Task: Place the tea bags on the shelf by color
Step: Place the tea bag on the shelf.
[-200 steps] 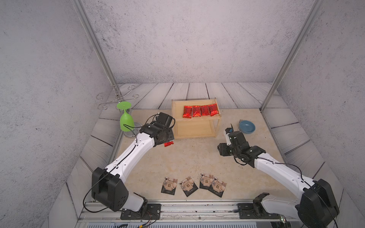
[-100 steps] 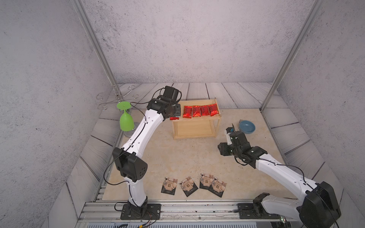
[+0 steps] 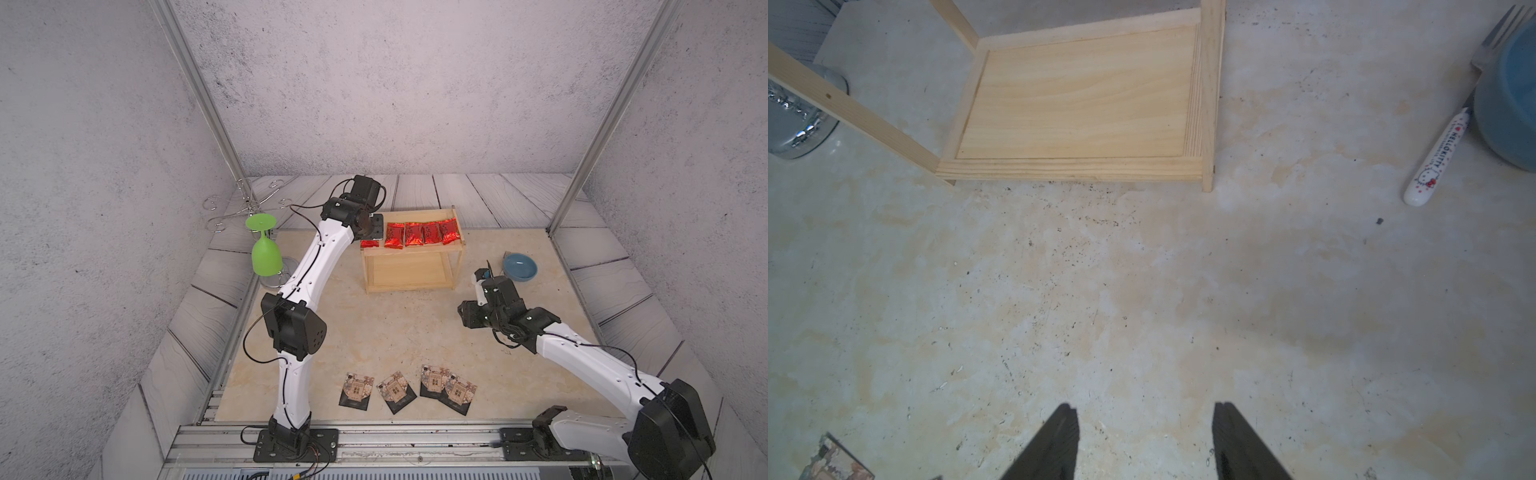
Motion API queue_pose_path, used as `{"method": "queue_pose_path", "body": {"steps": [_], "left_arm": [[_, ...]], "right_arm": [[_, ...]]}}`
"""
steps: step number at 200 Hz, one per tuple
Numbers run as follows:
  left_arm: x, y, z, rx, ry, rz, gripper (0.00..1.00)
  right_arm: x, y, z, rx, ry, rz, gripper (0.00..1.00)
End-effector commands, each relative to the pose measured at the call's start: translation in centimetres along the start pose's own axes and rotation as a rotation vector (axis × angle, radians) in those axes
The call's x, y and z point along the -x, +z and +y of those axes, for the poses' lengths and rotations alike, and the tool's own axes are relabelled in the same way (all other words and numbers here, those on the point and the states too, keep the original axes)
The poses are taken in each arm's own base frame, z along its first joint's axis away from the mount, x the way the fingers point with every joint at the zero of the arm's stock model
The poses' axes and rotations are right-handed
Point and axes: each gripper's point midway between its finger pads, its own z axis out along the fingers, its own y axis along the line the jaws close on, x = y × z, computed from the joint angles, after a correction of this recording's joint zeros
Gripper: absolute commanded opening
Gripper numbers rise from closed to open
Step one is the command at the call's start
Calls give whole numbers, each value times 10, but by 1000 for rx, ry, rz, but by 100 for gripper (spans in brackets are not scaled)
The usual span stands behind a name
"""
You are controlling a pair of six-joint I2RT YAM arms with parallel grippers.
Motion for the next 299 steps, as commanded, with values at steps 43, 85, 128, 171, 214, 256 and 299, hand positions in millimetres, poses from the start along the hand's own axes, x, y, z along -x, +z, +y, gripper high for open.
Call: {"method": "queue_pose_path", "body": {"steps": [43, 85, 128, 171, 214, 256, 299], "left_arm": [[3, 12, -10, -54, -20, 6, 55], [3, 15, -9, -49, -21, 4, 56], [0, 20, -5, -21, -33, 15, 61], [1, 22, -7, -30, -38, 14, 68], [12, -3, -8, -54, -60, -31, 68], [-5, -64, -8, -150, -127, -60, 68], [-68, -80, 2, -223, -225, -51, 68]], "right_arm": [[6, -3, -1, -3, 16, -30, 57], [6, -2, -2, -4, 18, -29, 57], [7, -3, -2, -9, 16, -31, 57], [6, -6, -3, -11, 11, -34, 57], [7, -8, 4, 28, -21, -28, 57], [-6, -11, 37, 179, -97, 0, 58], [-45, -14, 74, 207, -304, 41, 57]]}}
